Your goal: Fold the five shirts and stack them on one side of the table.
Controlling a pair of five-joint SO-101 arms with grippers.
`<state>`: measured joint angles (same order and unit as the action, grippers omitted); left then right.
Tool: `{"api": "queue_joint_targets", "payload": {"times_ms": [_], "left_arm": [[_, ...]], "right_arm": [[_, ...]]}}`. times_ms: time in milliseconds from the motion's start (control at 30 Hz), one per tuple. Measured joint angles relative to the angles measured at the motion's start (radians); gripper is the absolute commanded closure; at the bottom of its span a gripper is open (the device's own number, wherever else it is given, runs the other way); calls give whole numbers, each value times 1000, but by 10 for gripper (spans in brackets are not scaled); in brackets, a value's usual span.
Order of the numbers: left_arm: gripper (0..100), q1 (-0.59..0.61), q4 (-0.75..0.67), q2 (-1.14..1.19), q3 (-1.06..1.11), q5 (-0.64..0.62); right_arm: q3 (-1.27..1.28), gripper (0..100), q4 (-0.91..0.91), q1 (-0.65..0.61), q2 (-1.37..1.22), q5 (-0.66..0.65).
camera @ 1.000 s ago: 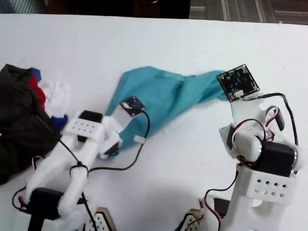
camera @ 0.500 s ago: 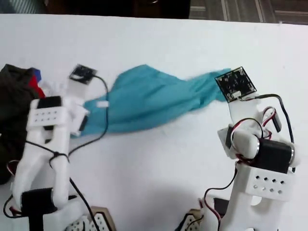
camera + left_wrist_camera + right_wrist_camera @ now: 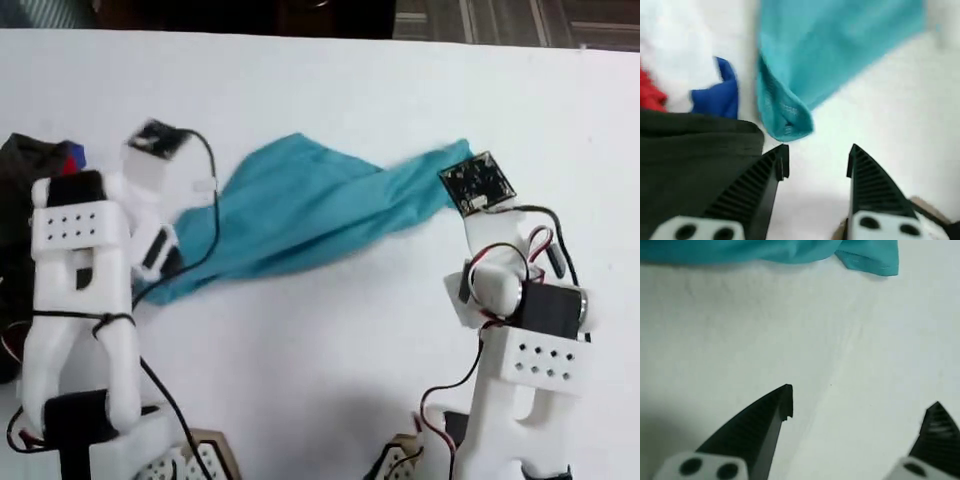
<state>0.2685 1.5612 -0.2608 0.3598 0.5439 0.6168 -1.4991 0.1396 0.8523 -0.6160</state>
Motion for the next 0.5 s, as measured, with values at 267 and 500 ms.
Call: {"api": "queue_joint_targets", "payload": {"times_ms": [267,500], "left_arm": [[793,63,-235,0,247,107],[948,72,-405,0,348,126]], "right_arm": [[14,604,6,0,0,0],[14,604,12,0,0,0]]}}
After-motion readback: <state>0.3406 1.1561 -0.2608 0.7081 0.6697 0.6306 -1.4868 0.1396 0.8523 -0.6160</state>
